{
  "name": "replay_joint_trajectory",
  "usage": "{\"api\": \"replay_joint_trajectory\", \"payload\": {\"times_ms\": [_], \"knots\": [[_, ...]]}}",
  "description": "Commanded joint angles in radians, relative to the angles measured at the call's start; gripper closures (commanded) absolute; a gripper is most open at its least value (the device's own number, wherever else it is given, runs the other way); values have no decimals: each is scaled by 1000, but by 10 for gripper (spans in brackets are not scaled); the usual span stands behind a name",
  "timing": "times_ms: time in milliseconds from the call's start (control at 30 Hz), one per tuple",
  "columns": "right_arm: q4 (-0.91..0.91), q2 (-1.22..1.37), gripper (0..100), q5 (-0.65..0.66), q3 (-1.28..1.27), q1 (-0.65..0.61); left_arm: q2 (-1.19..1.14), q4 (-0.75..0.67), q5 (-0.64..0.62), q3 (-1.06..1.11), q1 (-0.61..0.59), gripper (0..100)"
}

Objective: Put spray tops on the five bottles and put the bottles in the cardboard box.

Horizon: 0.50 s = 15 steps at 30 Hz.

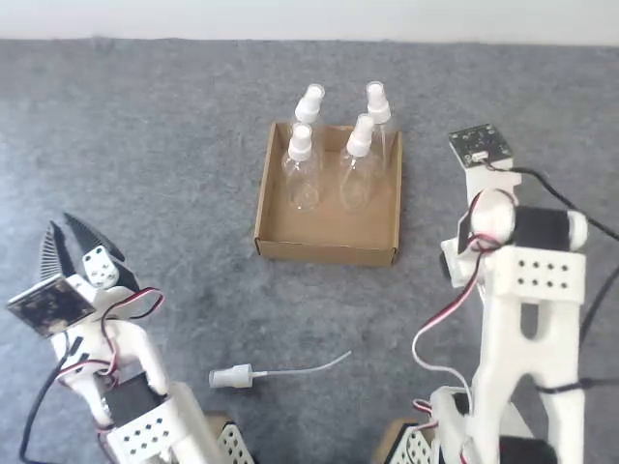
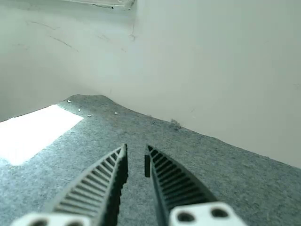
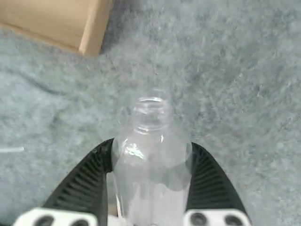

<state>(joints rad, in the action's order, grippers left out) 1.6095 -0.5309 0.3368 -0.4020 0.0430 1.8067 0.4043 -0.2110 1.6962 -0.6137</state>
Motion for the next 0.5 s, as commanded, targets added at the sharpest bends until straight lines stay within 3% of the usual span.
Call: {"api": "replay_joint_trajectory", "payload": {"times_ms": [0, 133, 467], "knots": [[-102, -105, 946, -92, -48, -28, 17, -8, 14, -12, 3, 938], [-225, -147, 946, -176, -141, -33, 17, -8, 14, -12, 5, 938], [-461, -160, 950, -245, -345, -24, 17, -8, 14, -12, 5, 938]]}}
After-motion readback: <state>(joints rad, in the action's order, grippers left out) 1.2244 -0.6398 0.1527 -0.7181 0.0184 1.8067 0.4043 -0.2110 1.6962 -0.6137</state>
